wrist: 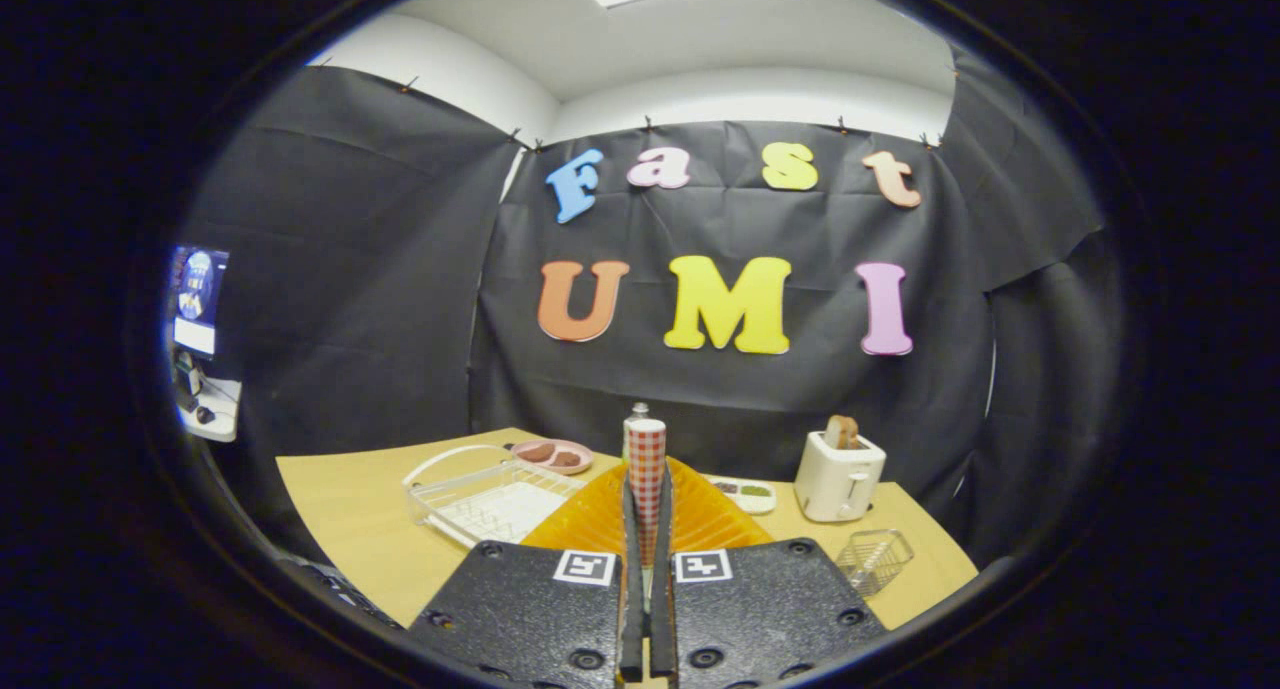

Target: Take the plate from the dish rack, then take the spoon from the basket and place it into the plate.

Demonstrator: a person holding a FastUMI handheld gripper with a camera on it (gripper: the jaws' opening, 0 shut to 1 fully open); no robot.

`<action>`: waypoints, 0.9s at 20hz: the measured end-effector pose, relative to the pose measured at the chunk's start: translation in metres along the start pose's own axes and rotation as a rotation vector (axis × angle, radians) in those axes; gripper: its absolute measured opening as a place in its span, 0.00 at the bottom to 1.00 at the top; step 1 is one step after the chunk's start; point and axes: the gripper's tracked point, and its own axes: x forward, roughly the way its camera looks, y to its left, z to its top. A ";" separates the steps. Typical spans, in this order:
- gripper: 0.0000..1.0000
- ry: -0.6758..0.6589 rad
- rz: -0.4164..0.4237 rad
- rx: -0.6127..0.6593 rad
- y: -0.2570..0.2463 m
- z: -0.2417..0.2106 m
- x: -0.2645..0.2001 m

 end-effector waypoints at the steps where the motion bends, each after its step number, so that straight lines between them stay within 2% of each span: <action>1: 0.08 0.005 0.022 0.000 0.016 -0.010 0.004; 4: 0.08 0.026 0.065 0.002 0.050 -0.039 0.012; 9: 0.08 0.055 0.084 0.052 0.073 -0.076 0.021; 13: 0.09 0.050 0.062 0.113 0.071 -0.084 0.027; 18: 0.17 0.053 0.058 0.182 0.067 -0.094 0.019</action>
